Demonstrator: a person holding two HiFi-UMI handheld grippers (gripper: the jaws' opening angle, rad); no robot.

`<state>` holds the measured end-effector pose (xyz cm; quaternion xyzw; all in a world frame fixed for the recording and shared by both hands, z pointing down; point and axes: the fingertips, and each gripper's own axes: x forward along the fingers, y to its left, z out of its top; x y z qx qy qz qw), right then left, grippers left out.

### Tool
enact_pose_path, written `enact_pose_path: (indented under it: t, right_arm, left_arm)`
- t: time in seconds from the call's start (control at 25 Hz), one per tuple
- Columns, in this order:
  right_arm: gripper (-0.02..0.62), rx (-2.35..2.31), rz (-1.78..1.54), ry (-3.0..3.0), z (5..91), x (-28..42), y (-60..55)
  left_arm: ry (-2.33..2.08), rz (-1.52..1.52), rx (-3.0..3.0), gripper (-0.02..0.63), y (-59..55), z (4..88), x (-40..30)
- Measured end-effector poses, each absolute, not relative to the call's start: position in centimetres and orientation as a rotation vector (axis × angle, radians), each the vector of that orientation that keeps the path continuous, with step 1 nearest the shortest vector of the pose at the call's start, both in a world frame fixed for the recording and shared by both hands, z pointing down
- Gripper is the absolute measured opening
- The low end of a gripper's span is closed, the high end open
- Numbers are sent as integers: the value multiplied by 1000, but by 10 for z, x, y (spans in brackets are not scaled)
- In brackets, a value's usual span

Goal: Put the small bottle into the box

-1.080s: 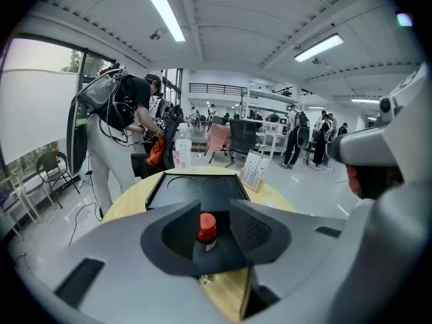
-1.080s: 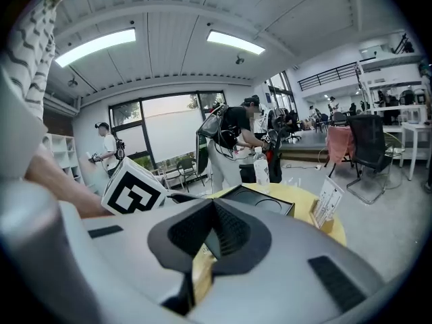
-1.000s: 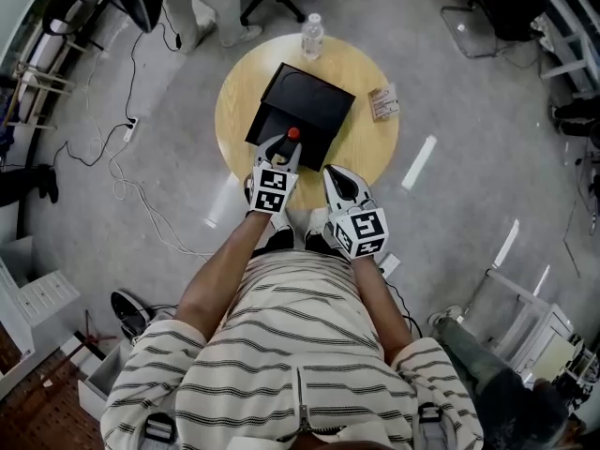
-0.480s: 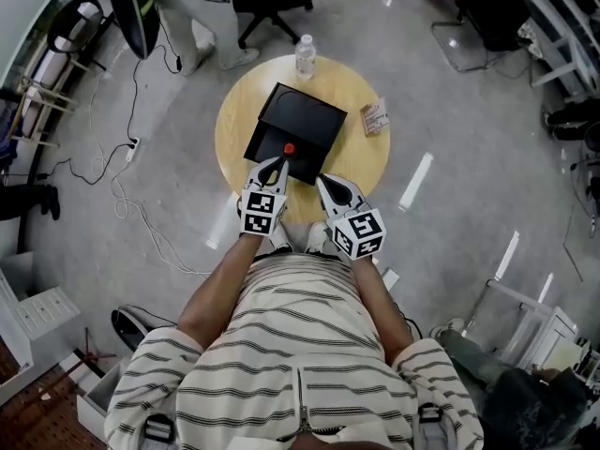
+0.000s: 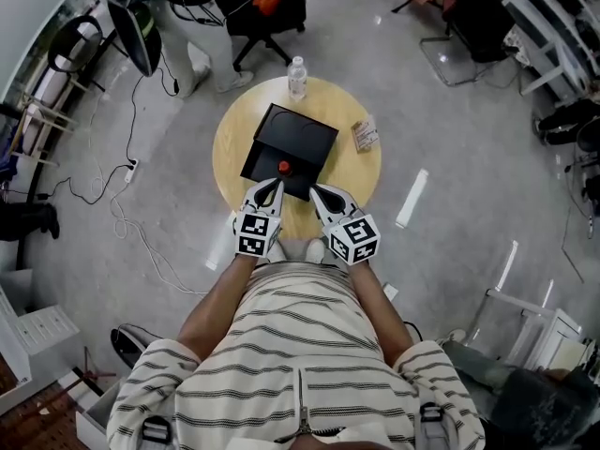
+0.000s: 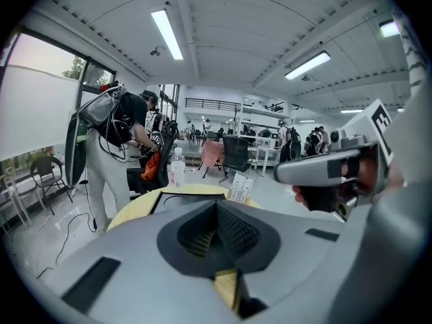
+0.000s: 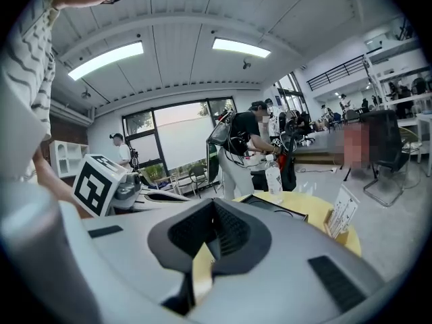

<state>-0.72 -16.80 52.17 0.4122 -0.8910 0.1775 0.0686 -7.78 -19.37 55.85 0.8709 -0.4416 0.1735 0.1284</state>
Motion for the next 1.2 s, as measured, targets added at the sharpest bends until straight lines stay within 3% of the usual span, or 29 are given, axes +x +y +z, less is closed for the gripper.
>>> enact_pose_path:
  t: [1.2]
  right_arm:
    - [14,1254,414,-2646,513,-6,-163]
  left_arm:
    - [-1305,433,2590,21,-168,535,-78]
